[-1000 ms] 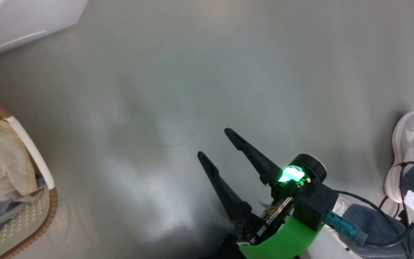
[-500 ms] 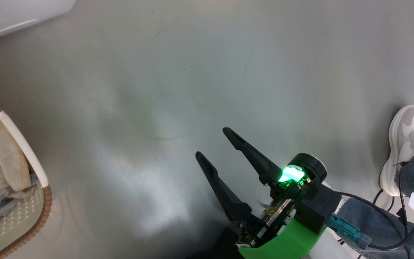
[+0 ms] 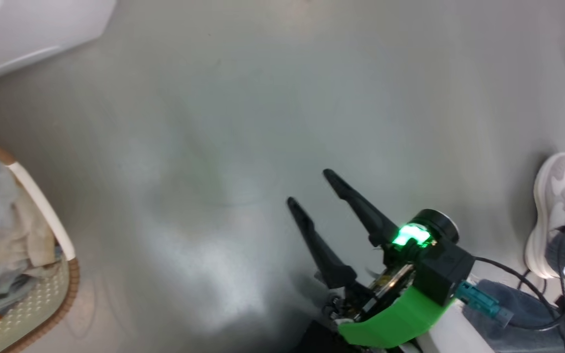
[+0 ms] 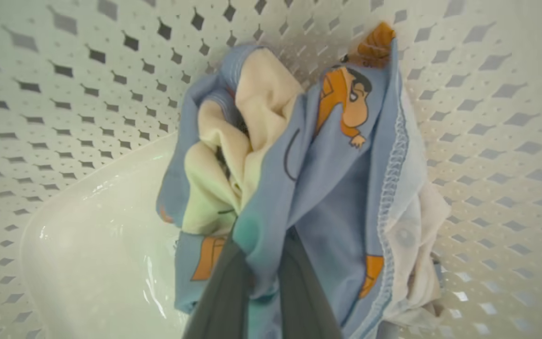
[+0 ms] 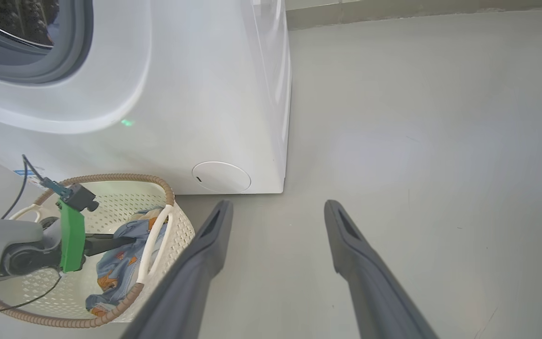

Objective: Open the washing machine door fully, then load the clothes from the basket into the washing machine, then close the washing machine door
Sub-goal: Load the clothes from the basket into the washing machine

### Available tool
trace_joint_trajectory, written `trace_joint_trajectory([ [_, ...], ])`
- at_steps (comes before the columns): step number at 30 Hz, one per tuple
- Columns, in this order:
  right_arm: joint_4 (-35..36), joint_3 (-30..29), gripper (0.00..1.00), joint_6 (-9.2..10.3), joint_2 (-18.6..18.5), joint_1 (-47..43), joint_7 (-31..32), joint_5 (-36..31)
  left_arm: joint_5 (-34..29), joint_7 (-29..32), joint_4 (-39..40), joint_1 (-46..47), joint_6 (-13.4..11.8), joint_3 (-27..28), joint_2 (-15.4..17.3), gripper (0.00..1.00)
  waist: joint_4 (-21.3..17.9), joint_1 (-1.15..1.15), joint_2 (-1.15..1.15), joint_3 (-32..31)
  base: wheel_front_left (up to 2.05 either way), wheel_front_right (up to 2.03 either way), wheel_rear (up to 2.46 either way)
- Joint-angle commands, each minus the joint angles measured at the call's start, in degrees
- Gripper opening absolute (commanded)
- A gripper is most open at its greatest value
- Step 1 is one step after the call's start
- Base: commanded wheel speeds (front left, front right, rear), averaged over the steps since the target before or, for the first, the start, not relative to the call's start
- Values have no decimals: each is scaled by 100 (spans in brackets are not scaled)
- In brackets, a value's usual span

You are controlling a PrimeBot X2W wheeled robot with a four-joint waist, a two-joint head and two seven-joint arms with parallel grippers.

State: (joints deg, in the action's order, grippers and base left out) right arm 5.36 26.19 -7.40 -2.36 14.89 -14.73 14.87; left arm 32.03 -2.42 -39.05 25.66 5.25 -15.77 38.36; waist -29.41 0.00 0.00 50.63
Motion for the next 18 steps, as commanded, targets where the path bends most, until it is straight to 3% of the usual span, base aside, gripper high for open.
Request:
trace_joint_trajectory([
  [1, 8, -65, 100, -9, -52, -350, -27, 34, 109, -184, 141, -256, 28, 157, 26, 0, 336, 0, 0, -354, 0, 0, 0],
  [12, -468, -860, 100, -9, -52, -508, -27, -371, 338, -889, 481, -730, 72, 102, -546, 0, 1289, 0, 0, -1421, 0, 0, 0],
  [18, -748, -1305, 100, -9, -52, -758, -27, -642, 343, -1188, 710, -1016, -83, 146, -1026, 0, 1849, 0, 0, -2185, 0, 0, 0],
])
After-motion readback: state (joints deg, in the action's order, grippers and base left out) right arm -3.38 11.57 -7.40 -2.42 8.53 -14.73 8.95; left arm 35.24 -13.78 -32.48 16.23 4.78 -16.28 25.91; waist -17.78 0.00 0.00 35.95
